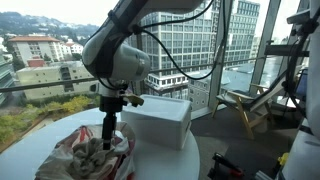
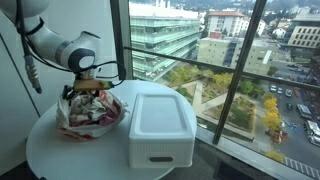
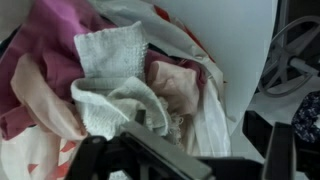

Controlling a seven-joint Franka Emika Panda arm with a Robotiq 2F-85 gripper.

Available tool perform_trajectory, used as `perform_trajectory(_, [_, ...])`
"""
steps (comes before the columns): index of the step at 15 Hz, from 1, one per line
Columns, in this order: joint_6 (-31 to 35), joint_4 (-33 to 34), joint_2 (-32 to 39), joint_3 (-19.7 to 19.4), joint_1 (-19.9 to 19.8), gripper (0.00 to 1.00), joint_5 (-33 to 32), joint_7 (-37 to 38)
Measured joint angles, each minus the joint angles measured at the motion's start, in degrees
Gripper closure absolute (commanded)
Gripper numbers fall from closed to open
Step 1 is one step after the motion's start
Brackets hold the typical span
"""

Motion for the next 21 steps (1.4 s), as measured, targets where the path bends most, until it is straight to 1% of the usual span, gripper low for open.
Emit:
perform_trajectory(1, [-2.3,-0.8,-0.7,-1.2,1.0,0.00,0.1,-1.4])
perform_trajectory(2, [-3.1,-1.8,-1.0,-2.6,2.6,0.00,0.1,-2.8])
perform_trajectory(5, [-1.4,-4.9,-1.0,-5.3,7.6,0.00,-0.4,-7.0])
perform_trajectory(8, [0.6,-7.3,-1.0,-5.8,11.9,0.00,-0.8,-9.8])
perform_trajectory(11, [2.0,-8.3,-0.6,-6.5,15.3,0.00,-2.9,-10.1])
perform_trajectory(16, [4.1,-7.4,2.9,-8.6,17.6,0.00,-7.6,-9.9])
perform_trajectory(19, [7.2,-5.3,6.4,-9.3,18.5,0.00,-11.3,-9.0])
perform_trajectory(21, [8.1,-3.2,8.9,-9.7,19.1,0.00,-13.5,-7.9])
